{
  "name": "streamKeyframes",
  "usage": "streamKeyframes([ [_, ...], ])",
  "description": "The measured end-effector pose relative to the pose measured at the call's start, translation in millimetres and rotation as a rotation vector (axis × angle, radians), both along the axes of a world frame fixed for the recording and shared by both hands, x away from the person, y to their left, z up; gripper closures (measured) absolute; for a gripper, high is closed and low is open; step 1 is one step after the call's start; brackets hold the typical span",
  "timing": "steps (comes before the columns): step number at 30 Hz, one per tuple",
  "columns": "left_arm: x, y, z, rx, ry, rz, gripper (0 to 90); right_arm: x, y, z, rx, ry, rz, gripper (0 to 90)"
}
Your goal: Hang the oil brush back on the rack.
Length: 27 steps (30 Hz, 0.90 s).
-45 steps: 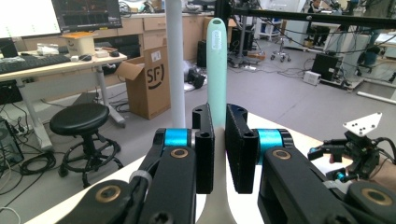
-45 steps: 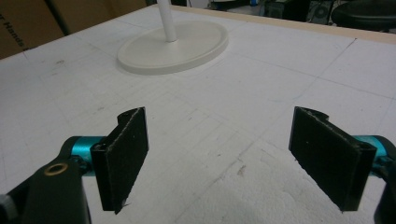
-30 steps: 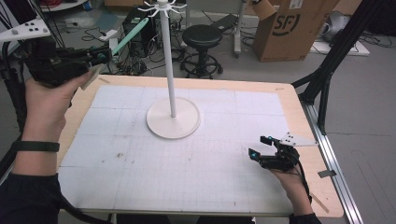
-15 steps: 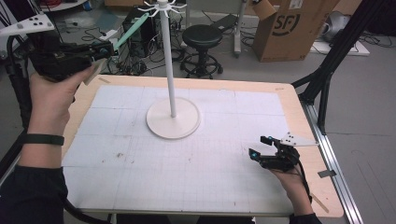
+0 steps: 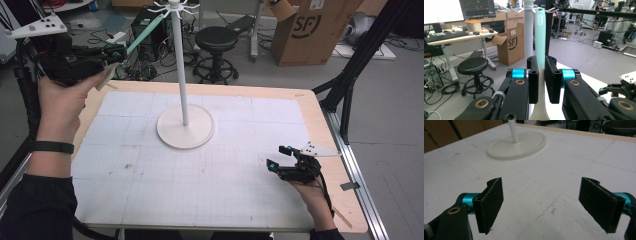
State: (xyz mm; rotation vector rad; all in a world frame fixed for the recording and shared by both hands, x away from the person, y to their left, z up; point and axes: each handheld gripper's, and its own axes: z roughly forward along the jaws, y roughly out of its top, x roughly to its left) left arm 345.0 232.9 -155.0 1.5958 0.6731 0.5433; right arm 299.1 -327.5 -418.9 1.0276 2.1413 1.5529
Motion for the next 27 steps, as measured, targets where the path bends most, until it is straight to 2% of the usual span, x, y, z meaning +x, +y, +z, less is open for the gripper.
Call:
streamKeyframes([
  [14,7.6,-6.9,-4.4,0.017,0.015,0.007,82.0,0.0,-0.1,-0.3,-0.003,0.000,0.001,19.3],
  [17,6.2,-7.9,-6.8,0.018,0.008,0.013,79.7,0.1,-0.6,-0.1,0.000,-0.002,-0.001,19.3],
  [19,6.5,-7.6,-9.0,0.009,0.023,0.013,67.1,0.2,-0.6,-0.2,0.003,-0.001,0.000,19.3],
  [21,6.6,-6.9,-12.0,0.021,0.044,0.017,57.1,0.3,-0.6,-0.3,0.001,0.000,0.001,19.3],
  [27,-4.7,-6.2,-30.1,0.034,0.025,0.040,37.3,0.9,-1.1,-0.6,0.003,0.002,-0.001,19.3],
])
